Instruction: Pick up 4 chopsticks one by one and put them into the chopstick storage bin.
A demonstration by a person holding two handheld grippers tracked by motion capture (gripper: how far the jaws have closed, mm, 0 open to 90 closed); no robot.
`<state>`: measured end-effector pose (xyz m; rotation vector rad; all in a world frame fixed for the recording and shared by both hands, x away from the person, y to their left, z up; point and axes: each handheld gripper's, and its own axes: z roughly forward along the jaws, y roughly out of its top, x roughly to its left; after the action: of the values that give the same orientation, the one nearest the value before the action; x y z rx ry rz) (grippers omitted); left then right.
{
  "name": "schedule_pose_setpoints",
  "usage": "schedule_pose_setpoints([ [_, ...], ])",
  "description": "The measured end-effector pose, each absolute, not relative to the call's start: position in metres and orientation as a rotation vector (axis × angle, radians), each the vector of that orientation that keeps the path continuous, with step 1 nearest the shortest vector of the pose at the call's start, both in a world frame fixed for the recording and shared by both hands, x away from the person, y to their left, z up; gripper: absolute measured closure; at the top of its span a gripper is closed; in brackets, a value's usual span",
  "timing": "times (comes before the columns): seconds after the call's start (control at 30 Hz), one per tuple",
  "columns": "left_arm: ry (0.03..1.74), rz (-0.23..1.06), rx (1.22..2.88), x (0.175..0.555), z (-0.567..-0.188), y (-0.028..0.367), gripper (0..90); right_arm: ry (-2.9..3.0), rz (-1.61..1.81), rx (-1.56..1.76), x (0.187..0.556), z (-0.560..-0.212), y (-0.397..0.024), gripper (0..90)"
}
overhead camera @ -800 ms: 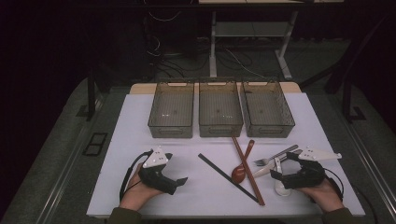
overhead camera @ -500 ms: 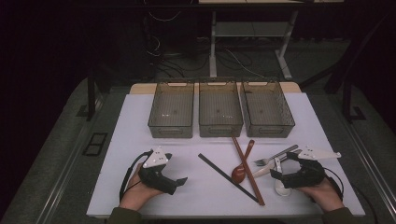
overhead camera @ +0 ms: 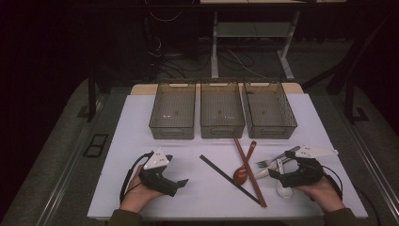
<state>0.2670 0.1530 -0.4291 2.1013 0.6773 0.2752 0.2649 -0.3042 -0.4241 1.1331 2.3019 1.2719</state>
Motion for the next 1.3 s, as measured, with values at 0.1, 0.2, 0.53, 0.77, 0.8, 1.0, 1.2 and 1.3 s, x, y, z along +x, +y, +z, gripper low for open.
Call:
schedule_pose_setpoints([
  [0.1, 0.682, 0.277, 2.099, 0.267, -0.429, 0.154, 0.0, 2.316, 1.271, 1.121, 0.269, -0.422, -0.301, 0.8],
  [0.2, 0.697, 0.276, 2.088, 0.266, -0.43, 0.154, 0.0, 2.322, 1.273, 1.12, 0.272, -0.42, -0.298, 0.8],
  [0.53, 0.693, 0.282, 2.087, 0.265, -0.428, 0.154, 0.0, 2.323, 1.271, 1.113, 0.276, -0.418, -0.294, 0.8],
  [0.77, 0.68, 0.293, 2.094, 0.265, -0.427, 0.152, 0.0, 2.332, 1.273, 1.092, 0.282, -0.414, -0.289, 0.8],
  [0.8, 0.68, 0.294, 2.092, 0.265, -0.427, 0.152, 0.0, 2.332, 1.273, 1.092, 0.282, -0.414, -0.289, 0.8],
  [1.0, 0.682, 0.279, 2.083, 0.264, -0.426, 0.151, 0.0, 2.349, 1.284, 1.084, 0.29, -0.411, -0.282, 0.9],
  [1.2, 0.674, 0.261, 2.077, 0.264, -0.427, 0.149, 0.0, 2.358, 1.289, 1.079, 0.292, -0.409, -0.277, 3.4],
  [1.3, 0.672, 0.261, 2.073, 0.264, -0.426, 0.149, 0.0, 2.358, 1.304, 1.066, 0.296, -0.408, -0.275, 3.9],
])
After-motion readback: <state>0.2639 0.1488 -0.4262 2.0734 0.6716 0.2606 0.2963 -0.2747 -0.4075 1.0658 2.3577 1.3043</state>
